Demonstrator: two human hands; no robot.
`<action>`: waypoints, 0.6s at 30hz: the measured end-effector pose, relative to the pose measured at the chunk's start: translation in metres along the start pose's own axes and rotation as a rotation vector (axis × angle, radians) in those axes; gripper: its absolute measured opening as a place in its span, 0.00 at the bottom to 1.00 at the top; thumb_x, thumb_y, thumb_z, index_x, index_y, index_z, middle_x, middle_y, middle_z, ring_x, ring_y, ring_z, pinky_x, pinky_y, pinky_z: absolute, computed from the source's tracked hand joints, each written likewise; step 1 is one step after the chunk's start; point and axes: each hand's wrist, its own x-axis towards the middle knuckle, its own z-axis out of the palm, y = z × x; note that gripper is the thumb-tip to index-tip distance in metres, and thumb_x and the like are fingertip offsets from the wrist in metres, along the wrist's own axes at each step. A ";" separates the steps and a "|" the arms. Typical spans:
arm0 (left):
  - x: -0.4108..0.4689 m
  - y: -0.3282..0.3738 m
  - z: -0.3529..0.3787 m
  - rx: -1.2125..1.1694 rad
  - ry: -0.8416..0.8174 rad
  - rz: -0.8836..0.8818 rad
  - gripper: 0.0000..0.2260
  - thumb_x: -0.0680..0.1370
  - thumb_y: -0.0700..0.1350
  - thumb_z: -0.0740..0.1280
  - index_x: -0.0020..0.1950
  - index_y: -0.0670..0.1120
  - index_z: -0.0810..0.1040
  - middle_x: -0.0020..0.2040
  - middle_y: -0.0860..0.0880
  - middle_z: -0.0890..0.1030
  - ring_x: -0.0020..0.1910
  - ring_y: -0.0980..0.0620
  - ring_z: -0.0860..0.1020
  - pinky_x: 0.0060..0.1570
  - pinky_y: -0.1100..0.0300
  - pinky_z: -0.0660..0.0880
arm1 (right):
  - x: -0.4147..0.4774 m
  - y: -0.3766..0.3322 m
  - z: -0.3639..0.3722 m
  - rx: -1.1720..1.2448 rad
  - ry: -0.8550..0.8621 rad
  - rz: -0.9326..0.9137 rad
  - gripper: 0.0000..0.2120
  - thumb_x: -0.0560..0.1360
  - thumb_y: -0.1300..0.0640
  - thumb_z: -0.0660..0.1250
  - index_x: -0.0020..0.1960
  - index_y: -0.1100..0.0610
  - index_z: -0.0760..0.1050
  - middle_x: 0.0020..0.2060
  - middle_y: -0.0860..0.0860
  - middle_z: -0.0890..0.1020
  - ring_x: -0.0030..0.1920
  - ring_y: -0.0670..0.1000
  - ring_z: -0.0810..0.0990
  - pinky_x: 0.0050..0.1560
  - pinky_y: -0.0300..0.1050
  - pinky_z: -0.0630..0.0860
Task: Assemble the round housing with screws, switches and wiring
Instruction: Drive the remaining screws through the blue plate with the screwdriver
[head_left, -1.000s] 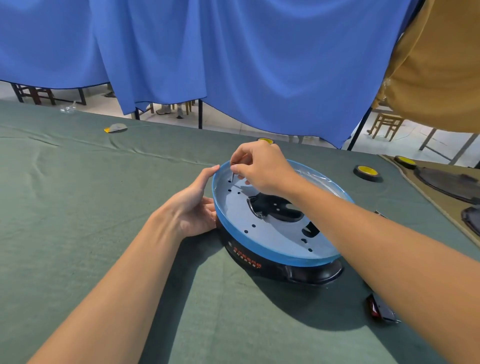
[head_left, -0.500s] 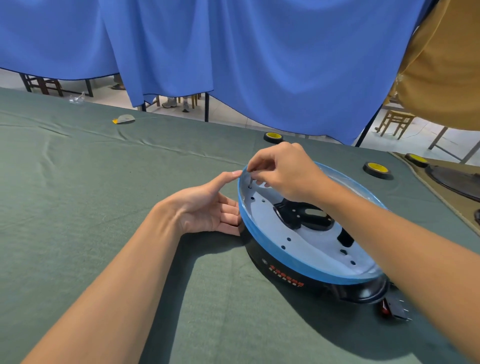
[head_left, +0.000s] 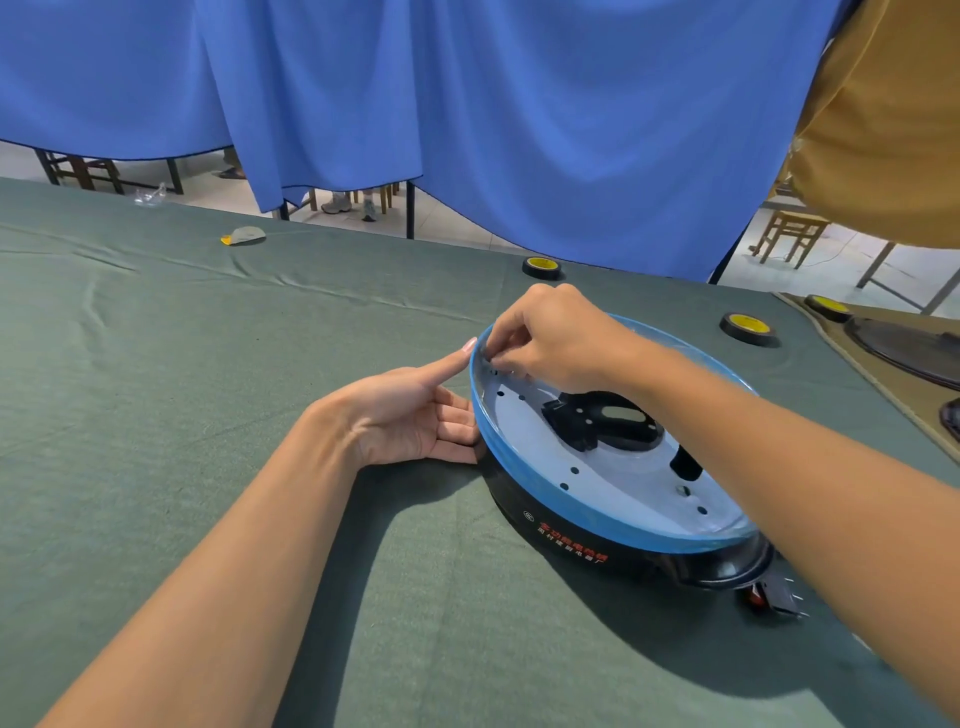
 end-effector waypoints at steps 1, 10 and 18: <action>0.001 0.000 0.000 -0.001 0.003 0.003 0.31 0.70 0.62 0.70 0.55 0.35 0.78 0.45 0.40 0.82 0.42 0.46 0.81 0.57 0.47 0.79 | 0.001 0.000 0.001 -0.008 0.008 0.002 0.07 0.74 0.61 0.71 0.49 0.54 0.85 0.38 0.49 0.82 0.40 0.46 0.79 0.41 0.38 0.74; 0.003 0.000 -0.003 -0.019 0.000 -0.007 0.32 0.67 0.63 0.73 0.53 0.34 0.78 0.44 0.40 0.81 0.41 0.47 0.80 0.50 0.50 0.81 | 0.000 -0.003 0.002 -0.092 0.015 -0.018 0.04 0.76 0.59 0.69 0.47 0.54 0.83 0.40 0.49 0.79 0.48 0.50 0.76 0.50 0.49 0.78; 0.003 0.000 0.000 -0.025 0.001 -0.014 0.35 0.67 0.62 0.72 0.58 0.33 0.76 0.46 0.40 0.82 0.42 0.47 0.82 0.49 0.50 0.82 | 0.000 -0.004 -0.001 -0.035 0.009 -0.045 0.13 0.72 0.68 0.67 0.50 0.56 0.85 0.42 0.50 0.86 0.44 0.47 0.82 0.48 0.41 0.79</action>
